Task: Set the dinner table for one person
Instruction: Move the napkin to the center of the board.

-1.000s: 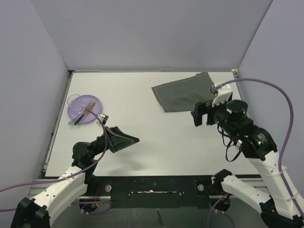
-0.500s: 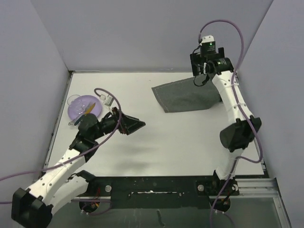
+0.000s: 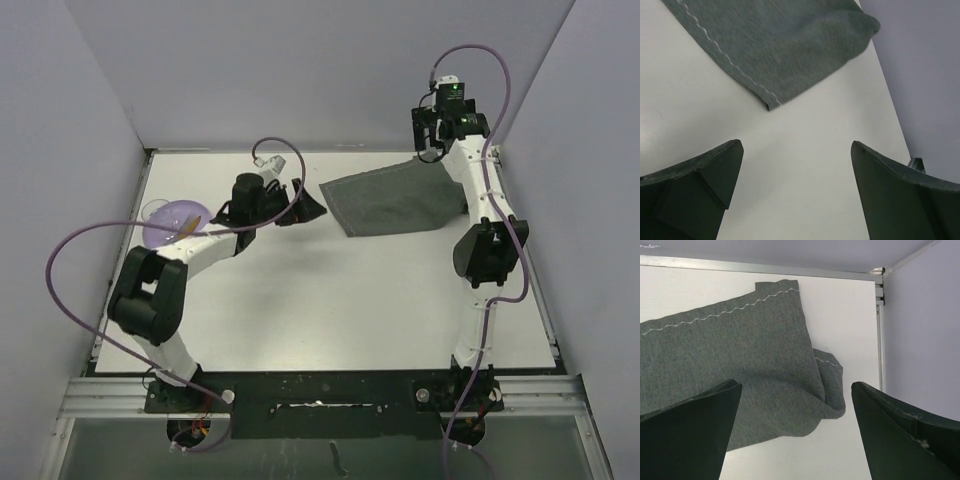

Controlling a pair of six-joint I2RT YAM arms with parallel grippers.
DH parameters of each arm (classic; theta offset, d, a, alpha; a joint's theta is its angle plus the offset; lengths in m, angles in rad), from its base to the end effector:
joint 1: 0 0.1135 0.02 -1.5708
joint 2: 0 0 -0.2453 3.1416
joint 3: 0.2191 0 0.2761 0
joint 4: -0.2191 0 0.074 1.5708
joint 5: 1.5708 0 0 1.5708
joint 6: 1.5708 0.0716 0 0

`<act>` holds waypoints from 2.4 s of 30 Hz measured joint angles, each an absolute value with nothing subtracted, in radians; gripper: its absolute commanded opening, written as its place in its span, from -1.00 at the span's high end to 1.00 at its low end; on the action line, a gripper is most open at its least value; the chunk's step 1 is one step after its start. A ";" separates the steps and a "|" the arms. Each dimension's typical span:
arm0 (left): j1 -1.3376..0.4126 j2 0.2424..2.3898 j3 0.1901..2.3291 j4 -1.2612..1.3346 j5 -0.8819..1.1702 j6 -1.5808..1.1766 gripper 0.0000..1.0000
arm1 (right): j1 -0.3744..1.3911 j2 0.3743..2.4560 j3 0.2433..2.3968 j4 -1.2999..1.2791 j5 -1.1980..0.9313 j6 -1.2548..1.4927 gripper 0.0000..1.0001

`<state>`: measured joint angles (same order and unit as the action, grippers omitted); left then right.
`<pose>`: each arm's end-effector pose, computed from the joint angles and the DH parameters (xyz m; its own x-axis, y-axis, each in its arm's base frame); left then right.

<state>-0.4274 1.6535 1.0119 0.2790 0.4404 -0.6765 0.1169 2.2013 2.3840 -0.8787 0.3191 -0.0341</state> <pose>0.3712 -0.2026 0.1955 -0.7135 -0.2973 -0.6344 0.3731 0.6051 -0.7033 0.5267 0.0392 0.3286 -0.6408 -0.1078 -0.7601 0.1066 0.9680 -0.2272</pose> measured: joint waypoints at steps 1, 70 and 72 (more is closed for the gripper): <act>-0.421 1.697 1.052 0.278 0.435 -0.667 -0.79 | 0.103 2.209 2.384 -0.864 0.297 -0.029 -0.96; -0.436 2.558 2.191 -0.395 0.099 -0.624 -0.30 | -0.077 2.273 2.023 -0.630 -0.042 0.038 -0.98; -0.435 2.549 2.191 -0.424 0.086 -0.624 -0.30 | -0.077 2.269 2.023 -0.631 -0.042 0.038 -0.98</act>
